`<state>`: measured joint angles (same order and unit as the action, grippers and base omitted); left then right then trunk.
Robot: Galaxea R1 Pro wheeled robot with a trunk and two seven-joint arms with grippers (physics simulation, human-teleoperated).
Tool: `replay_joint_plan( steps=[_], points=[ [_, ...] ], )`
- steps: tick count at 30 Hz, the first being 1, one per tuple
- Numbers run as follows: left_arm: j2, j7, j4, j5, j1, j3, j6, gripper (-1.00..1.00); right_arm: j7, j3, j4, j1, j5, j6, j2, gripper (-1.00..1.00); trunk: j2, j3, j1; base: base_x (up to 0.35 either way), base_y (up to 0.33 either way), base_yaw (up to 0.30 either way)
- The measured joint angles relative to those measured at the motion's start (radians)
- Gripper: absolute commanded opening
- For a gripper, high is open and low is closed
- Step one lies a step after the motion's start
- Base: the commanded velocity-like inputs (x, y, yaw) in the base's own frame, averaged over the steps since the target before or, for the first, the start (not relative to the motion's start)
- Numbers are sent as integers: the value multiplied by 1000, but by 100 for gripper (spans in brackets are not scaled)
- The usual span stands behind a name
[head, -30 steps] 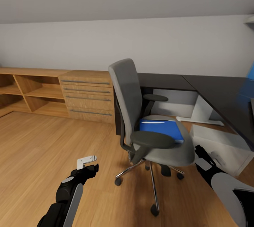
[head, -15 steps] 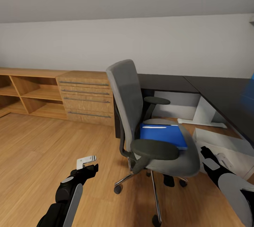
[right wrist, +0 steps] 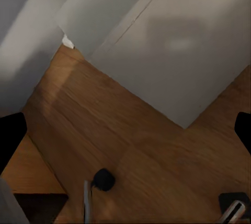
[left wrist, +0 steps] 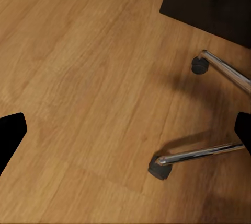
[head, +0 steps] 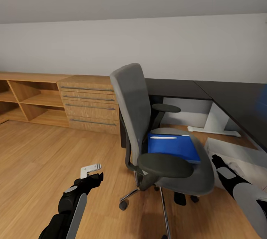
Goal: In the bedroom, organize the workspace by keeping the computer under the desk, ensuring the monitor is on the desk, placing the keyboard on the desk next to the monitor, placing the mouse on the desk next to the keyboard, moving the folder from the swivel chair onto the desk next to the mouse, stacking the notebook on top of the folder with the pen on top of the notebook, and positioning the swivel chair next to the desk.
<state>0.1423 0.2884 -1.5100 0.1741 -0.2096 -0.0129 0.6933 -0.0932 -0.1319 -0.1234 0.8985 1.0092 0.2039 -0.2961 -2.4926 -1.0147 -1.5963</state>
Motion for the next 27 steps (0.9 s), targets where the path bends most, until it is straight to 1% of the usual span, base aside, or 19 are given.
replay_joint_plan(
  steps=[2, 3, 4, 8, 16, 19, 20, 27],
  points=[
    [0, 0, 0, 0, 0, 0, 0, 100, 2, -1, 0, 0, 17, -36, -6, 100, 0, 0, 0, 9, 0, 0],
    [0, 0, 0, 1, 0, 0, 0, 100, 9, -3, 0, 0, 41, -105, -15, 100, 0, 0, 0, 3, 0, 0],
    [0, 0, 0, 1, 0, 0, 0, 100, 12, -3, -1, 0, 47, -123, -18, 100, 0, 0, 0, 2, 0, 0],
    [0, 0, 0, 1, 0, -1, 0, 100, 16, -3, 0, 0, 56, -147, -22, 100, 0, 0, 0, 1, 0, 0],
    [0, 1, 0, 1, 0, 0, -1, 100, 18, -6, -1, 0, 56, -151, -19, 100, 0, 0, 0, 0, 0, 0],
    [0, 2, 0, 1, 0, 0, 0, 100, 18, -1, -3, 0, 57, -150, -15, 100, 0, 0, 0, 0, 0, 34],
    [0, 2, 0, 1, 0, 0, -1, 100, 18, -7, -3, 0, 51, -149, -15, 100, 0, 0, 0, 0, 0, 155],
    [0, 6, 0, 0, 0, 1, 0, 100, 17, -3, -3, 0, 53, -149, -13, 100, 0, 3, 0, 0, 0, 235]
  ],
)
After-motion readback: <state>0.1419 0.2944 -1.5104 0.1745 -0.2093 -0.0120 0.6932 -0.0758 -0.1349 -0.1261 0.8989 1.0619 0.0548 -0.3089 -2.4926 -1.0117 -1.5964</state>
